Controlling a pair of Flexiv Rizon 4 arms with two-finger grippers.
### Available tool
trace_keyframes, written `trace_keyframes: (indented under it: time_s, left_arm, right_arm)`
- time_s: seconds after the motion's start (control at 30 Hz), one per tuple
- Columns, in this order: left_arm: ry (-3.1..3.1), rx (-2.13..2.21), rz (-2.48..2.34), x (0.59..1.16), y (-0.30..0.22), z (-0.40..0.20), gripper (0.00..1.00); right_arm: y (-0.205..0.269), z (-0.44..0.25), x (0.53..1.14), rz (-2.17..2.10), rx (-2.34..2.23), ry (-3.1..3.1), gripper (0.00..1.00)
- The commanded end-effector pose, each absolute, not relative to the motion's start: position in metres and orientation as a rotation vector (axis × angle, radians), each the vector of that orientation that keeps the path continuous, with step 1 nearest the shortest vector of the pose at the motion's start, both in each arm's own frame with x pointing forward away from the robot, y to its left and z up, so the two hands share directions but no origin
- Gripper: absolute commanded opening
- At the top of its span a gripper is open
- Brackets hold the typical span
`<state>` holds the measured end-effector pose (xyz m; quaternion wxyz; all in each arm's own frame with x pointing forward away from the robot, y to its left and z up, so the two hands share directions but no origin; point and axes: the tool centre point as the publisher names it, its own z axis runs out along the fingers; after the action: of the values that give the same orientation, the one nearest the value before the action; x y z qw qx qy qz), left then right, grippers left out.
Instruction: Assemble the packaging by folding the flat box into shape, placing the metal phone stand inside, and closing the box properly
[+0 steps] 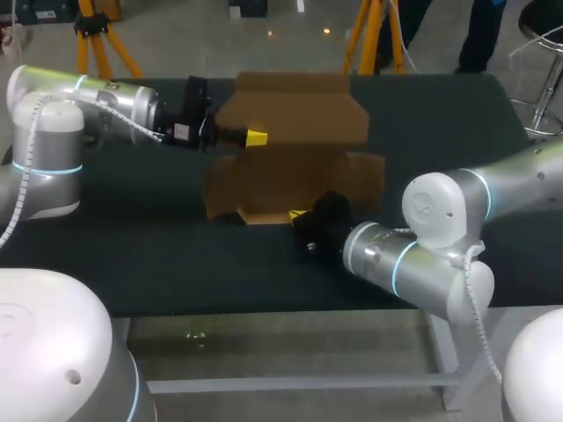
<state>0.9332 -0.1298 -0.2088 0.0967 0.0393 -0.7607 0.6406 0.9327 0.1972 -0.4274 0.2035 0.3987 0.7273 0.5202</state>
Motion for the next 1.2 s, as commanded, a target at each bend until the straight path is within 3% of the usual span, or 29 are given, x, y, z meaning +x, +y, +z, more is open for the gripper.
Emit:
trace_keyframes:
  time_s: [0.03,1.2]
  left_arm:
    - [-2.259,0.106,1.912,0.929,-0.129,-0.204,0.0]
    - [-2.037,0.284,1.833,0.951,-0.127,-0.18,0.0]
  right_arm:
    - [0.199,-0.433,0.932,1.453,1.112,2.024,0.0]
    - [0.199,-0.433,0.932,1.453,1.112,2.024,0.0]
